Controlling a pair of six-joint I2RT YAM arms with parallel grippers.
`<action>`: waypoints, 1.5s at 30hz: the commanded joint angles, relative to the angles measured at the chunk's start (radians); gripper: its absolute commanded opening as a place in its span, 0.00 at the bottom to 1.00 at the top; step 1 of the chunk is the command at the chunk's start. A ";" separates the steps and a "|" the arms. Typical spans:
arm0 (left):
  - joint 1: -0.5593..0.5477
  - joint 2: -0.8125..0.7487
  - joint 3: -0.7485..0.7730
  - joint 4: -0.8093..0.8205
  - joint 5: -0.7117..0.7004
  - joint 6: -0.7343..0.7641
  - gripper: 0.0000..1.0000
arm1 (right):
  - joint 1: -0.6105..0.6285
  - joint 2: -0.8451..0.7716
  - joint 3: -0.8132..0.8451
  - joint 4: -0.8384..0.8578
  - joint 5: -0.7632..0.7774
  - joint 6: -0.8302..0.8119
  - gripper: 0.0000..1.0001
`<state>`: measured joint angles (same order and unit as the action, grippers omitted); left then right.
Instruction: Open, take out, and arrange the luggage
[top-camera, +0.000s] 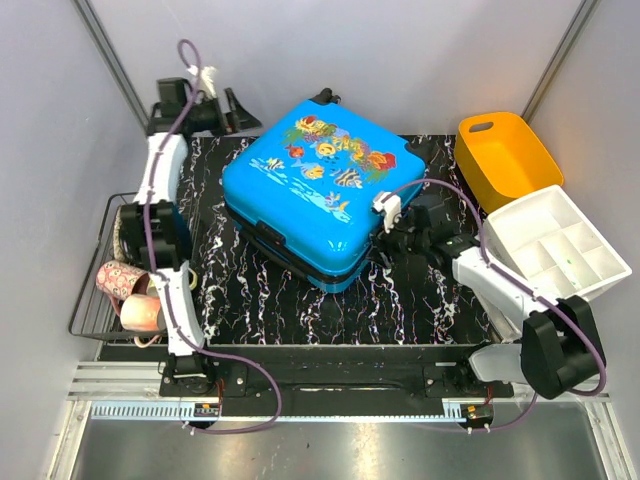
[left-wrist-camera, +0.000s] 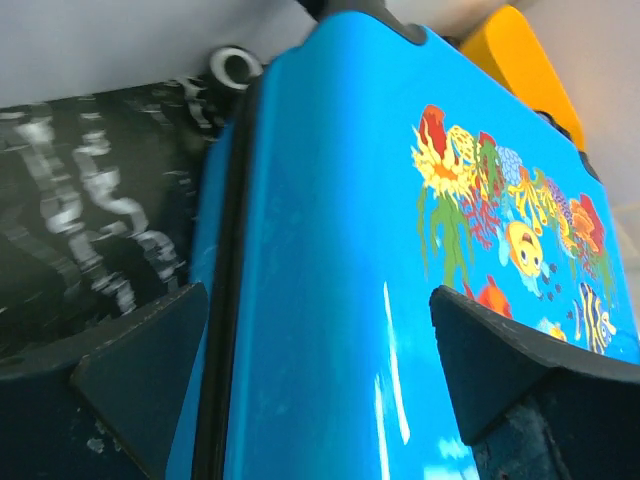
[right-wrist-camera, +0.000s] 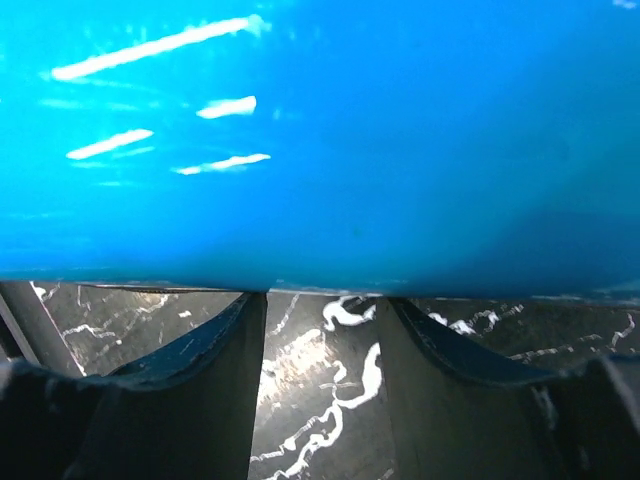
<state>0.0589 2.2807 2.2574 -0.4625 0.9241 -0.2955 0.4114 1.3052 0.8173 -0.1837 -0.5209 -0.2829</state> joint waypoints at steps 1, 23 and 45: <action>0.088 -0.323 -0.068 -0.157 -0.189 0.204 0.99 | 0.119 0.020 0.046 0.224 0.085 0.097 0.55; 0.098 -0.957 -0.760 0.057 -0.228 0.090 0.99 | 0.282 0.014 0.298 0.101 0.337 0.097 0.93; 0.098 -1.121 -1.049 0.200 -0.070 0.068 0.97 | 0.009 -0.067 -0.316 0.762 0.242 0.120 0.65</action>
<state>0.1524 1.2110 1.2320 -0.3420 0.8150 -0.2150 0.4183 1.1740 0.4515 0.3149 -0.2714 -0.1081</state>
